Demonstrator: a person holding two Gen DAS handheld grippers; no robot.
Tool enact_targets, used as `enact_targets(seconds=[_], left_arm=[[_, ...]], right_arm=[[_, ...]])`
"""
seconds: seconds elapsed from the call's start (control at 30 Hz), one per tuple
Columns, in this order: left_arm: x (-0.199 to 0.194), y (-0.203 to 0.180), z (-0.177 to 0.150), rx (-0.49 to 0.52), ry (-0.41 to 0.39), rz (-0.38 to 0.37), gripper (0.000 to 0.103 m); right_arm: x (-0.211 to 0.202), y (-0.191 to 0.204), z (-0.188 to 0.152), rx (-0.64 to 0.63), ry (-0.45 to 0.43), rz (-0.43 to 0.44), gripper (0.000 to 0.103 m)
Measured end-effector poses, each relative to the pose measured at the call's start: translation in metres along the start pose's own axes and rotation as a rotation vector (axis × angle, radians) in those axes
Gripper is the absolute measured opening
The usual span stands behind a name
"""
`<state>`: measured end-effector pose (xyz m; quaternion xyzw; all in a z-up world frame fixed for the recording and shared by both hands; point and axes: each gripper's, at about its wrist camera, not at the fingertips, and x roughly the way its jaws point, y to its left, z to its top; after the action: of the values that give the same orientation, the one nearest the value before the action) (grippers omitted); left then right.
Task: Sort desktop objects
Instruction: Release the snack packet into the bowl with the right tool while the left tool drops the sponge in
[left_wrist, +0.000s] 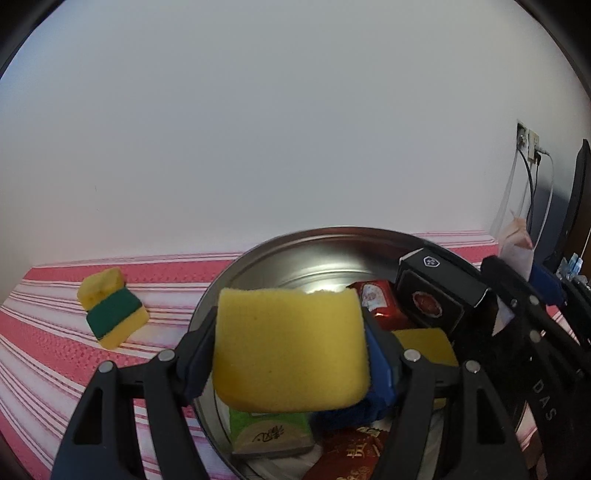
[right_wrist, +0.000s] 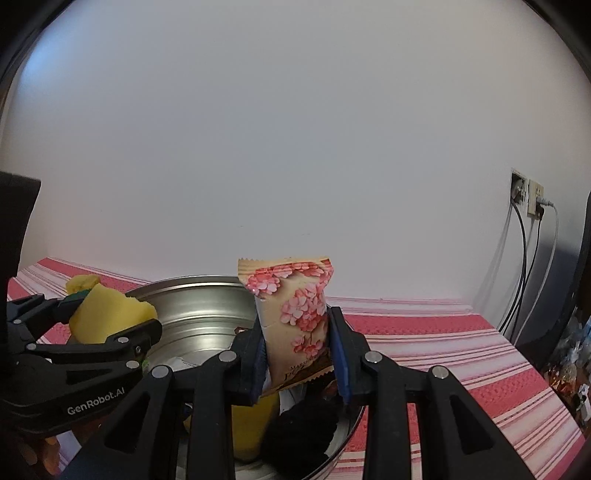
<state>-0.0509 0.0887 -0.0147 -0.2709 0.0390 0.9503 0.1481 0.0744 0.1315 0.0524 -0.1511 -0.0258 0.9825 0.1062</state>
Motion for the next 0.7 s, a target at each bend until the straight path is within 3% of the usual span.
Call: enact_targets(seconds=[0.27,0.3,0.33,0.43,0.57,0.7], left_arm=[[-0.001,0.000,0.001,0.009,-0.018,0.034,0.074],[-0.002,0.000,0.001,0.009,-0.026,0.038,0.084],[-0.005,0.000,0.001,0.008,-0.045,0.042,0.095],[-0.012,0.004,0.001,0.004,-0.087,0.081,0.102],[-0.010,0.006,-0.001,0.002,-0.073,0.047,0.102],[-0.016,0.008,-0.002,-0.003,-0.098,0.057,0.102]], right_arm=[[-0.005,0.010,-0.001,0.005,0.012,0.012,0.036],[-0.007,0.011,-0.001,0.006,0.010,0.010,0.043],[-0.009,0.012,-0.001,0.007,0.003,-0.004,0.061],[-0.027,0.009,-0.002,0.045,-0.060,-0.055,0.079],[-0.058,0.009,-0.006,0.169,-0.151,-0.033,0.087],[-0.064,0.009,-0.007,0.176,-0.184,-0.049,0.088]])
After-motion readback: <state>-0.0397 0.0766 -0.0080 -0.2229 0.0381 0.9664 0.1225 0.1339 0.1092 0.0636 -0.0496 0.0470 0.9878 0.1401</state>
